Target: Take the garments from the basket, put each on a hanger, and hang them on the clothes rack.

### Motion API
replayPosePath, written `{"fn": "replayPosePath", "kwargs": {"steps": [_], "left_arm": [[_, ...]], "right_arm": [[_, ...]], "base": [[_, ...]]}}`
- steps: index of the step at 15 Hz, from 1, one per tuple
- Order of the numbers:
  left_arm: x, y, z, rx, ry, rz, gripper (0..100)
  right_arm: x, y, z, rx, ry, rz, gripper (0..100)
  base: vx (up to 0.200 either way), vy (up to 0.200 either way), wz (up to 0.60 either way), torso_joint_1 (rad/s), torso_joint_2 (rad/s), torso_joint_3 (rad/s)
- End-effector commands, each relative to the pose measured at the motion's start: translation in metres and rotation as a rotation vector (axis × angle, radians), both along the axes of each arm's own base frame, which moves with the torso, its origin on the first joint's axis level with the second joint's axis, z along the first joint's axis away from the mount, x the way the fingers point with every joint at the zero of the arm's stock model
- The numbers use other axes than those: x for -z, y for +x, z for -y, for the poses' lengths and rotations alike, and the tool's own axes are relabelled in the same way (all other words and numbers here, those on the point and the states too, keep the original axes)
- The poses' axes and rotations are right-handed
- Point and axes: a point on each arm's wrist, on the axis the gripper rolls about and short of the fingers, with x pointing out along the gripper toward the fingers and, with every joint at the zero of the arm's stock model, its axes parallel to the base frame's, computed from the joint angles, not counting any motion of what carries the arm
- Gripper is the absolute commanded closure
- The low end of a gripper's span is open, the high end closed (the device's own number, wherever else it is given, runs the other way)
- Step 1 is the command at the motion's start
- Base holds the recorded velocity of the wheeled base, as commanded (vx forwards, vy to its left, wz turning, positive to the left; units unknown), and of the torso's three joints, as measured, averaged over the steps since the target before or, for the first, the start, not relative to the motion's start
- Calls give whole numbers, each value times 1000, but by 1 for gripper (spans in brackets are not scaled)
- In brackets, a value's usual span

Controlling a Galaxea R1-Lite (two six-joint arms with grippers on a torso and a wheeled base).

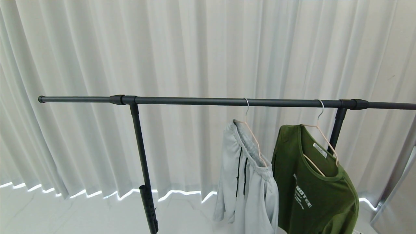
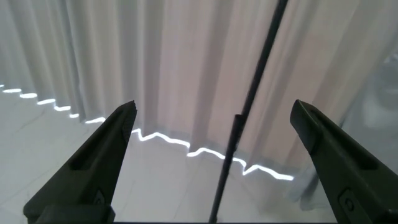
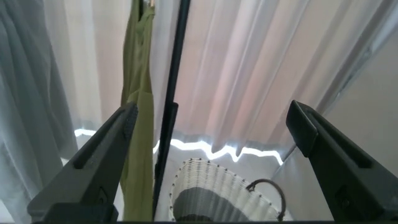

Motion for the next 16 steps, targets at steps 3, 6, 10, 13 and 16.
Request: {"fn": "replayPosePath", "kwargs": {"steps": [3, 6, 10, 13, 16], "left_arm": [[0, 0, 0, -1, -6, 2, 0], [0, 0, 0, -1, -6, 2, 0], [0, 0, 0, -1, -6, 2, 0], [0, 0, 0, -3, -6, 2, 0], [0, 0, 0, -1, -6, 2, 0]], "right_arm": [[0, 0, 0, 1, 53, 0, 0], [0, 0, 0, 4, 94, 0, 0], [0, 0, 0, 4, 94, 0, 0], [0, 0, 0, 4, 94, 0, 0], [0, 0, 0, 4, 94, 0, 0]], "base": [[0, 0, 0, 0, 0, 0], [0, 0, 0, 0, 0, 0], [0, 0, 0, 0, 0, 0], [0, 0, 0, 0, 0, 0], [0, 0, 0, 0, 0, 0]]}}
